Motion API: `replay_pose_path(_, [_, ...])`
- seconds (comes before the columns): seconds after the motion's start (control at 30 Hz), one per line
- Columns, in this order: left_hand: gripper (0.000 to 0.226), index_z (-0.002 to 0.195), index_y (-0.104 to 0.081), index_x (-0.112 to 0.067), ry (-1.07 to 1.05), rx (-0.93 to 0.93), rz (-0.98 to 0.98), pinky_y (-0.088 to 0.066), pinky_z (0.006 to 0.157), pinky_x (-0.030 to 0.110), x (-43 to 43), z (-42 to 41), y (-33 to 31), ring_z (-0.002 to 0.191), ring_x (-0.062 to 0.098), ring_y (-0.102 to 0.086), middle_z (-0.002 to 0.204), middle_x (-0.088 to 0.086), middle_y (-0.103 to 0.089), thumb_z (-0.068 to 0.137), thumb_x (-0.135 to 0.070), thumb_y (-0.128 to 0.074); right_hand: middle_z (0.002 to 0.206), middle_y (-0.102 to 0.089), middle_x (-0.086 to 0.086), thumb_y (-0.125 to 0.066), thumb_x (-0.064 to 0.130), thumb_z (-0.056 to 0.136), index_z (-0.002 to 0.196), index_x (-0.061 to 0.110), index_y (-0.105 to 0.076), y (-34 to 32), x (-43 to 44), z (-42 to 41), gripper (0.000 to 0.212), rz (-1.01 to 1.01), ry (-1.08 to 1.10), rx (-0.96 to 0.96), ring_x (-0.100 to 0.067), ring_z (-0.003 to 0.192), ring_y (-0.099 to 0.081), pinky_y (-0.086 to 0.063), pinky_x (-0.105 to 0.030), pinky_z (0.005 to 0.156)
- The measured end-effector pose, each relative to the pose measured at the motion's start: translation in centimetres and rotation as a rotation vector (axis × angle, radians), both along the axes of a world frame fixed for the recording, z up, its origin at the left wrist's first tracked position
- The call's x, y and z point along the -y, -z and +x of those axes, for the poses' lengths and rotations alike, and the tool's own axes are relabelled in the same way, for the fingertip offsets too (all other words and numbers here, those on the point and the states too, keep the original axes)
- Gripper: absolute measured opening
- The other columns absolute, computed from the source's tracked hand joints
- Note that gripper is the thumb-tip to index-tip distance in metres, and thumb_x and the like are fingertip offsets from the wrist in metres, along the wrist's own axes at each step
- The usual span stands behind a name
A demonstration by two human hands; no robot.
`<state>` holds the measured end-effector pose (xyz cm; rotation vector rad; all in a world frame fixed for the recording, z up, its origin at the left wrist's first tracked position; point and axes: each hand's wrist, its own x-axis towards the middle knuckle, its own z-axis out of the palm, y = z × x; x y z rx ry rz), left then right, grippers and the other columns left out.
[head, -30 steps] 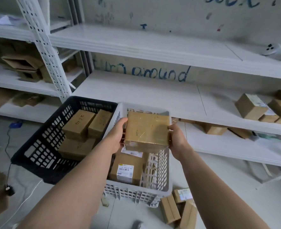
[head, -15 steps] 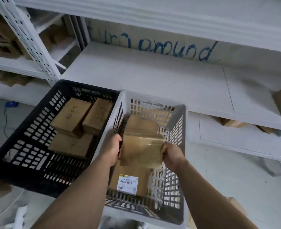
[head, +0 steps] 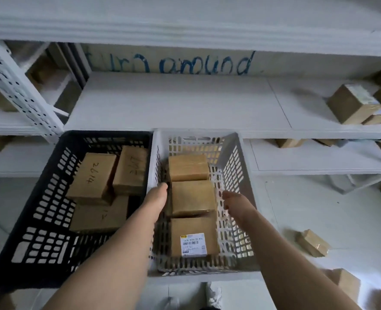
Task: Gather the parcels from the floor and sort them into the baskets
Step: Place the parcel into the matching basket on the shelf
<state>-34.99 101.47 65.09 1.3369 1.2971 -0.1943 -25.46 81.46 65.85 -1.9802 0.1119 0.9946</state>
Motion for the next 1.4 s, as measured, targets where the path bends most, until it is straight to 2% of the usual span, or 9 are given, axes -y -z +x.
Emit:
replay_pose_path(0.1, [0.038,0.115,-0.059,-0.005,0.103,0.043,0.132,-0.041,0.069,0.031,0.1,-0.1,-2.2,0.079,0.027,-0.056,0.099,0.017,-0.063,0.097,-0.034,-0.040,0.129,-0.059,-0.022,-0.047,-0.006,0.090,0.123,-0.004,-0.059,-1.7,0.4,-0.9,0.036,0.034,0.104,0.061,-0.024,0.100,-0.058,-0.047,-0.028,0.075])
replay_pose_path(0.17, [0.025,0.094,-0.057,-0.010,0.127,0.123,0.162,-0.045,0.074,0.032,0.5,0.0,-3.2,0.081,0.027,-0.058,0.088,0.010,-0.060,0.097,-0.029,-0.041,0.142,-0.051,-0.013,-0.047,0.001,0.095,0.131,0.002,-0.056,-3.7,0.9,-1.6,0.036,0.047,0.139,0.099,-0.025,0.127,-0.050,-0.042,-0.027,0.099])
replay_pose_path(0.23, [0.023,0.084,-0.054,-0.013,0.166,0.182,0.167,-0.052,0.088,0.036,1.4,0.4,-4.2,0.092,0.030,-0.063,0.098,0.013,-0.064,0.097,-0.027,-0.042,0.146,-0.048,-0.010,-0.049,0.003,0.096,0.131,0.005,-0.056,-4.6,2.0,-2.6,0.036,0.112,0.223,0.077,-0.024,0.134,-0.046,-0.042,-0.023,0.098])
replay_pose_path(0.4, [0.025,0.076,-0.052,-0.018,0.316,0.252,0.147,-0.052,0.094,0.046,6.3,1.4,-6.9,0.092,0.030,-0.065,0.087,0.008,-0.064,0.099,-0.025,-0.043,0.127,-0.062,-0.017,-0.055,0.005,0.092,0.117,0.012,-0.064,-6.0,6.4,-4.8,0.028,0.240,0.432,0.097,-0.032,0.115,-0.059,-0.046,-0.038,0.095])
replay_pose_path(0.57, [0.022,0.082,-0.057,-0.011,0.473,0.341,0.055,-0.053,0.077,0.036,13.9,3.6,-8.5,0.071,0.022,-0.059,0.078,0.006,-0.061,0.097,-0.018,-0.043,0.106,-0.060,-0.015,-0.044,-0.001,0.098,0.122,0.004,-0.062,-8.4,12.8,-6.2,0.031,0.290,0.598,0.132,-0.023,0.095,-0.052,-0.039,-0.027,0.070])
replay_pose_path(0.7, [0.018,0.085,-0.056,-0.010,0.595,0.399,-0.029,-0.047,0.063,0.030,20.8,4.5,-9.3,0.071,0.019,-0.059,0.085,0.007,-0.061,0.095,-0.017,-0.042,0.120,-0.064,-0.019,-0.042,0.002,0.099,0.127,0.004,-0.060,-8.9,19.1,-7.5,0.033,0.294,0.764,0.144,-0.035,0.114,-0.060,-0.044,-0.039,0.102])
replay_pose_path(0.97, [0.021,0.102,-0.057,-0.005,0.803,0.342,-0.128,-0.052,0.077,0.035,35.3,3.8,-7.8,0.080,0.021,-0.060,0.094,0.008,-0.061,0.094,-0.017,-0.041,0.107,-0.067,-0.005,-0.041,0.007,0.096,0.118,0.016,-0.065,-6.9,33.9,-10.7,0.033,0.253,0.967,0.148,-0.021,0.095,-0.063,-0.045,-0.032,0.086])
replay_pose_path(1.17, [0.020,0.093,-0.058,-0.007,0.774,0.254,-0.129,-0.049,0.072,0.034,44.9,3.5,-4.6,0.079,0.023,-0.060,0.096,0.009,-0.062,0.090,-0.019,-0.042,0.100,-0.066,-0.003,-0.040,0.007,0.096,0.114,0.019,-0.065,-5.1,45.1,-11.9,0.034,0.239,0.996,0.105,-0.021,0.094,-0.061,-0.043,-0.033,0.087])
replay_pose_path(1.4, [0.018,0.093,-0.059,-0.007,0.653,0.171,-0.078,-0.051,0.089,0.040,51.4,4.0,-0.5,0.075,0.023,-0.059,0.086,0.006,-0.061,0.091,-0.015,-0.043,0.097,-0.067,-0.003,-0.046,0.010,0.095,0.113,0.018,-0.067,-0.9,52.2,-9.3,0.029,0.199,0.892,0.040,-0.020,0.088,-0.061,-0.044,-0.033,0.082])
